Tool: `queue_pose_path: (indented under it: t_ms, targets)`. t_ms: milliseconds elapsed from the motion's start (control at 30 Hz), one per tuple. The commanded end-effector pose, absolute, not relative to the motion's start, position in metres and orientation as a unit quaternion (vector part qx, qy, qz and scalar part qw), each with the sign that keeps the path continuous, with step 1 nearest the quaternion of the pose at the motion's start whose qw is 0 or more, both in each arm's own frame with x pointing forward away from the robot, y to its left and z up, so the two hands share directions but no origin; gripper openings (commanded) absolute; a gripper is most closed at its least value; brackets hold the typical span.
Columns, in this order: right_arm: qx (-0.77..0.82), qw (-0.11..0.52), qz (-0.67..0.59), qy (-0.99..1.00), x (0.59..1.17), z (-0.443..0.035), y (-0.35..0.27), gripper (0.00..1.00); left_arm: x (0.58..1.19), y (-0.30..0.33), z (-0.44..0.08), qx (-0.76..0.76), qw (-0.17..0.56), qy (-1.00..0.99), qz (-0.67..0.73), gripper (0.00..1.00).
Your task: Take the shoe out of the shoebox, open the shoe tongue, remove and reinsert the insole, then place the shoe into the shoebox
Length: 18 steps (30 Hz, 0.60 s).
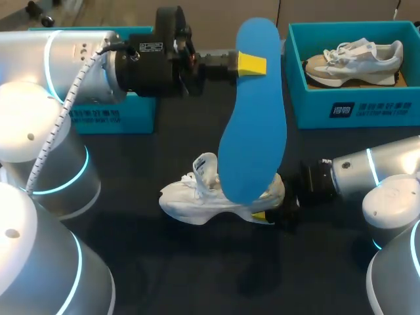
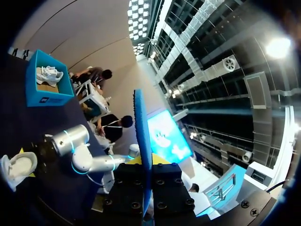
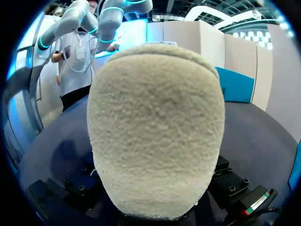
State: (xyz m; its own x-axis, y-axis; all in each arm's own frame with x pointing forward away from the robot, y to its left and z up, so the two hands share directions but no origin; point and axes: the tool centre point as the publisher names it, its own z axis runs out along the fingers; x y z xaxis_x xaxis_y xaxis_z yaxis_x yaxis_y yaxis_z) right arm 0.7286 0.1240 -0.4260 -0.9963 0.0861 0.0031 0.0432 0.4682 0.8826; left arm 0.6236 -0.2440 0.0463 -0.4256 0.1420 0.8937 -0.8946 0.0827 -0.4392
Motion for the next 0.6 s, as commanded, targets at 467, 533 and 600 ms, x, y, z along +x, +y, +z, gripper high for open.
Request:
queue_pose_path:
  t_ms: [467, 533, 600]
  targets:
    - [0.05, 0.036, 0.491, 0.869, 0.725, -0.416, 0.122, 1.0, 0.623, -0.244, 0.046, 0.316, 0.433, -0.595, 0.599, 0.0]
    - [0.053, 0.04, 0.482, 0.874, 0.724, -0.412, 0.119, 1.0, 0.623, -0.244, 0.046, 0.316, 0.433, -0.595, 0.599, 0.0]
    - [0.057, 0.048, 0.478, 0.875, 0.724, -0.409, 0.116, 1.0, 0.623, -0.244, 0.046, 0.316, 0.433, -0.595, 0.599, 0.0]
